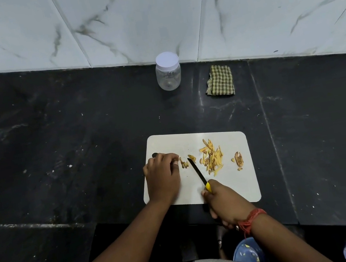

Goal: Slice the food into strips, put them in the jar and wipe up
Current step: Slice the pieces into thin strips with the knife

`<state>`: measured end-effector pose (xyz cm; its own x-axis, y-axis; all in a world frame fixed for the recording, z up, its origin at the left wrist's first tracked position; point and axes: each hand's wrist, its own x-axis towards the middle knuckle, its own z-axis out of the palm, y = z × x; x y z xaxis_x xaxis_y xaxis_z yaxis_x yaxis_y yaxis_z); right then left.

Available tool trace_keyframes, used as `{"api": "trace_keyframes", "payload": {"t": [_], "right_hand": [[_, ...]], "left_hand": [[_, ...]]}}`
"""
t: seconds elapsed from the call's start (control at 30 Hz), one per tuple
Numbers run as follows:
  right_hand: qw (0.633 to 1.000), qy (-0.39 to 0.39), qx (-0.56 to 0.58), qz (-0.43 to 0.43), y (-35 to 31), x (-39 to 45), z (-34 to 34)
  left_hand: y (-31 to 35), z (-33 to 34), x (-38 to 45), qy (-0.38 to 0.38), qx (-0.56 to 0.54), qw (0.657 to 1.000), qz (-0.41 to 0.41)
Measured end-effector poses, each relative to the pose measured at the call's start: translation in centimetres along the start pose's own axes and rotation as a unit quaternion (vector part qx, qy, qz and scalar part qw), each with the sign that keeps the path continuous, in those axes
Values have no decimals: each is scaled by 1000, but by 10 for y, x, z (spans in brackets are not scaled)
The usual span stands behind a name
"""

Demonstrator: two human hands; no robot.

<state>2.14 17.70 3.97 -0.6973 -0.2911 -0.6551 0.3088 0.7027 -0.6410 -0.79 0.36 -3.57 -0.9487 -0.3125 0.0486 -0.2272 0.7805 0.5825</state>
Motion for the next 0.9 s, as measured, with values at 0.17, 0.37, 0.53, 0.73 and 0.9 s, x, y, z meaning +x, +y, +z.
{"api": "trace_keyframes", "payload": {"t": [0.17, 0.37, 0.53, 0.73, 0.9], "right_hand": [[1000, 11, -18, -7, -2, 1, 2], [999, 13, -31, -11, -2, 2, 2], [999, 24, -26, -18, -4, 1, -1], [998, 56, 25, -16, -4, 5, -10], [996, 73, 51, -28, 0, 4, -21]], "left_hand": [[-1, -1, -1, -12, 32, 999, 27], [-2, -1, -2, -10, 32, 999, 23], [-2, -1, -1, -11, 34, 999, 28], [5, -1, 7, -24, 54, 995, 80], [-1, -1, 11, -24, 91, 980, 173]]}}
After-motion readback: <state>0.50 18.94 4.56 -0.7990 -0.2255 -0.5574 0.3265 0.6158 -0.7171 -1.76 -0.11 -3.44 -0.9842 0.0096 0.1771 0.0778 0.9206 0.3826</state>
